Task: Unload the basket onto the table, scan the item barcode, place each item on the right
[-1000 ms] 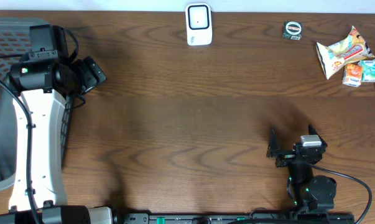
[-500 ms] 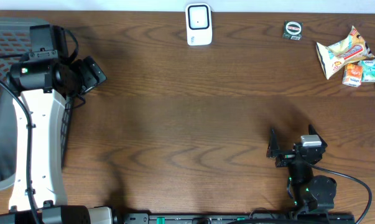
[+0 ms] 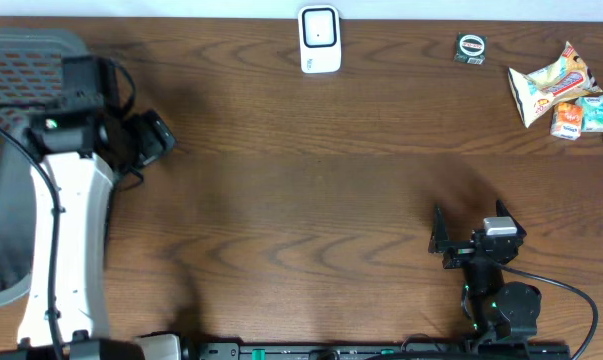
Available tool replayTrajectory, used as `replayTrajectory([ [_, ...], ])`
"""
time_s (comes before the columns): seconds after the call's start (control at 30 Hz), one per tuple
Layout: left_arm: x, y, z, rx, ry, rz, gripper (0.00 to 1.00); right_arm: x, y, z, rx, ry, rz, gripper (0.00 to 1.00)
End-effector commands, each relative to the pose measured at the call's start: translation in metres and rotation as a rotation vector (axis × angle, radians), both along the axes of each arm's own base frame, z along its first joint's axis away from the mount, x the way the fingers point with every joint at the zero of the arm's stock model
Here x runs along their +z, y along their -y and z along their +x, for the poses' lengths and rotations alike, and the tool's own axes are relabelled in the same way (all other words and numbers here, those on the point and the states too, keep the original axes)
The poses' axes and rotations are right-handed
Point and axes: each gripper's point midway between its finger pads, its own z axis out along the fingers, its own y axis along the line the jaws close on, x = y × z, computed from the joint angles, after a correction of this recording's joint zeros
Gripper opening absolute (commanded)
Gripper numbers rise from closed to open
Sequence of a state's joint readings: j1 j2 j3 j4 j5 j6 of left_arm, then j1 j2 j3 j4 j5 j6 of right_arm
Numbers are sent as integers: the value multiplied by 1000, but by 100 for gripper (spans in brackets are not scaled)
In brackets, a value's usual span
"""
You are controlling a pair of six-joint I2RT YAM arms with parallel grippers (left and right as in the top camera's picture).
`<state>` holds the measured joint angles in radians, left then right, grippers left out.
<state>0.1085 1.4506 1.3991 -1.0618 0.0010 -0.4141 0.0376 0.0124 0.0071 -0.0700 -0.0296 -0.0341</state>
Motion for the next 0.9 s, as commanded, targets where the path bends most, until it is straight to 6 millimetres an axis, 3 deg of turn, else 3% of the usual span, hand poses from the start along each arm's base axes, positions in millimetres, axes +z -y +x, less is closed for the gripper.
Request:
replayTrajectory([
  [0.0, -16, 6, -13, -60, 40, 34, 98, 0, 2, 0, -12, 1, -9, 99],
  [0.23, -37, 10, -36, -159, 208, 101, 97, 0, 2, 0, -12, 1, -9, 99],
  [0.43, -30, 22, -55, -295, 392, 153, 97, 0, 2, 0, -12, 1, -9, 99],
  [0.87, -39, 15, -117, -227, 605, 217, 98, 0, 2, 0, -12, 1, -9, 99],
])
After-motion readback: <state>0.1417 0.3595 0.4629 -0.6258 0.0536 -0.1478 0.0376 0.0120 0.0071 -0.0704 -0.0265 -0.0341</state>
